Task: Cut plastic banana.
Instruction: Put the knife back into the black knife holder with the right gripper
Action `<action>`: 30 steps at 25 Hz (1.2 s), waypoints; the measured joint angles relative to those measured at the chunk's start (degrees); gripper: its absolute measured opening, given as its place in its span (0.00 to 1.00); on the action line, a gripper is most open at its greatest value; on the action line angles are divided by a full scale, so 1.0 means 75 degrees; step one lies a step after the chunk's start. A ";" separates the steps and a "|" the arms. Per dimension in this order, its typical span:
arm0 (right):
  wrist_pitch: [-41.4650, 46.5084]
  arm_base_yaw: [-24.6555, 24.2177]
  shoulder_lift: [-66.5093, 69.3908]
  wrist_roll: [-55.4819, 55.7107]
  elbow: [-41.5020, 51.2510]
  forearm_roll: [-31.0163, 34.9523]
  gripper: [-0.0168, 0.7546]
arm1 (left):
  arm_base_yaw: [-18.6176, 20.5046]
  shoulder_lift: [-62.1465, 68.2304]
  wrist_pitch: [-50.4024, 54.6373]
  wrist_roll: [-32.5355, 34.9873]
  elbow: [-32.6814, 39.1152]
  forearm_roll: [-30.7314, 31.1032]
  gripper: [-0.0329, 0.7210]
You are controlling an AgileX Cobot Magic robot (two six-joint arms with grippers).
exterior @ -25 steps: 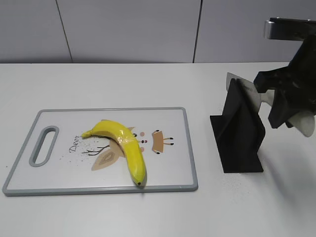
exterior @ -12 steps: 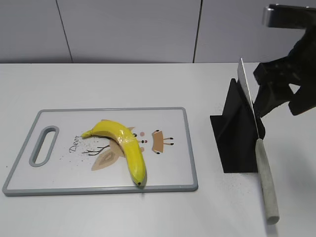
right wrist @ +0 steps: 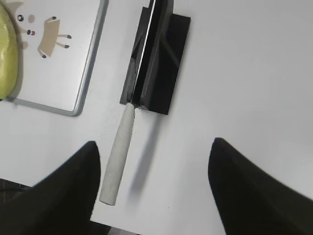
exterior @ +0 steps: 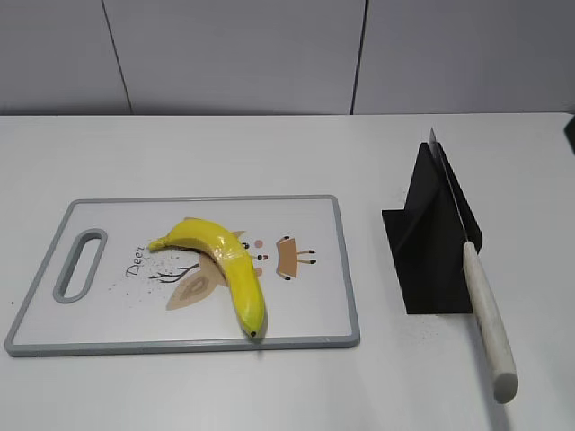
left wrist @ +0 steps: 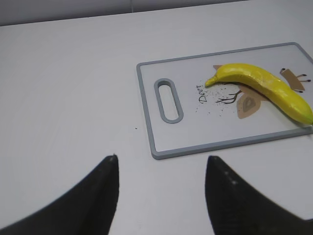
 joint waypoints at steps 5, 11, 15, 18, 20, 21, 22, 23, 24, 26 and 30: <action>0.0037 0.0000 -0.1324 -0.0550 0.0765 0.0000 0.70 | 0.0000 0.0000 0.0000 0.0000 0.0000 0.0000 0.76; 0.0086 0.0000 -0.3011 -0.1159 0.2287 0.0000 0.70 | 0.0000 0.0000 0.0000 0.0000 0.0000 0.0000 0.76; 0.0094 0.0000 -0.4211 -0.1217 0.3091 0.0000 0.70 | 0.0000 0.0000 0.0000 0.0000 0.0000 0.0000 0.76; 0.0094 0.0000 -0.5053 -0.1224 0.3612 0.0000 0.70 | 0.0000 0.0000 0.0000 0.0000 0.0000 0.0000 0.76; 0.0094 0.0000 -0.5557 -0.1224 0.3870 0.0000 0.70 | 0.0000 0.0000 0.0000 0.0000 0.0000 0.0000 0.76; 0.0094 0.0000 -0.5814 -0.1232 0.3993 0.0000 0.70 | 0.0000 0.0000 0.0000 0.0000 0.0000 0.0008 0.76; 0.0094 0.0000 -0.6019 -0.1233 0.4113 0.0000 0.70 | 0.0000 0.0000 0.0000 0.0000 0.0000 0.0008 0.76; 0.0094 0.0000 -0.6260 -0.1276 0.4229 0.0000 0.70 | 0.0000 0.0000 0.0000 0.0000 0.0000 0.0008 0.76; 0.0084 0.0000 -0.6496 -0.1326 0.4334 0.0000 0.70 | 0.0000 0.0000 0.0000 0.0000 0.0000 0.0015 0.76; -0.0040 0.0000 -0.6931 -0.1398 0.4557 0.0009 0.70 | 0.0000 0.0000 -0.0003 0.0000 0.0000 0.0021 0.76; -0.0433 0.0000 -0.7732 -0.1477 0.4747 0.0033 0.70 | 0.0000 0.0000 -0.0003 0.0000 0.0000 0.0030 0.76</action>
